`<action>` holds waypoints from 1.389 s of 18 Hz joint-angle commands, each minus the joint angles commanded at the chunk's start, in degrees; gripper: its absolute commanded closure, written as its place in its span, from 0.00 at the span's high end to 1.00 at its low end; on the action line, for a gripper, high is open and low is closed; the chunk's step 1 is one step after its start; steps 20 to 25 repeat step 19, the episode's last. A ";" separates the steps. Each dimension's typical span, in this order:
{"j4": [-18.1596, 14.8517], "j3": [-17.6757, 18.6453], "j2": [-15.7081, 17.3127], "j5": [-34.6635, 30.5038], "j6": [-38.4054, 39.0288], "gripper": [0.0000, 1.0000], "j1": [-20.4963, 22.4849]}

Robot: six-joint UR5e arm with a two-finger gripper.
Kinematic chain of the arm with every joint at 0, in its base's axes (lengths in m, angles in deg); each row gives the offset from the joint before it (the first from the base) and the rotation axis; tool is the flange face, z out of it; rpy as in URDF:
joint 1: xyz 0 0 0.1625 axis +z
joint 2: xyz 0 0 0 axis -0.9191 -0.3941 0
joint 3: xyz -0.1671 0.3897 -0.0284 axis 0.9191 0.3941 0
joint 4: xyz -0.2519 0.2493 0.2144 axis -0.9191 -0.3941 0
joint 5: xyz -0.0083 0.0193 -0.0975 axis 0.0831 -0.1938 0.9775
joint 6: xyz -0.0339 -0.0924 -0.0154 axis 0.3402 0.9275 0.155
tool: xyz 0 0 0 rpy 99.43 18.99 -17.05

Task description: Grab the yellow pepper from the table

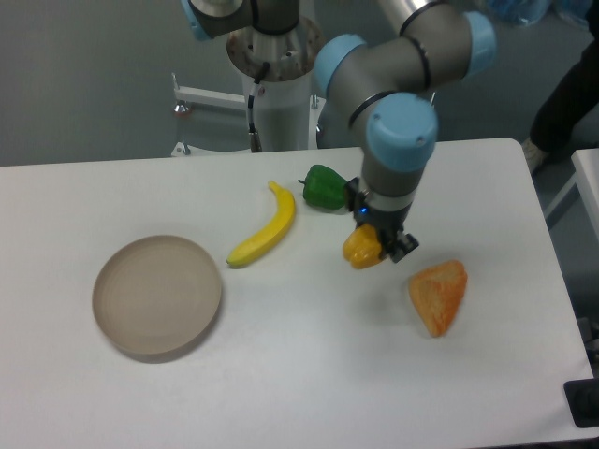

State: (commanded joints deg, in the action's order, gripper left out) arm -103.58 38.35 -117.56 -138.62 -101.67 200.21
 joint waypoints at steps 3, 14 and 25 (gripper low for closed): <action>0.18 0.09 -0.70 0.88 -1.51 0.15 0.53; 0.35 -0.09 -0.97 1.67 -3.18 0.15 0.79; 0.44 -0.09 -1.06 1.76 -3.18 0.15 0.79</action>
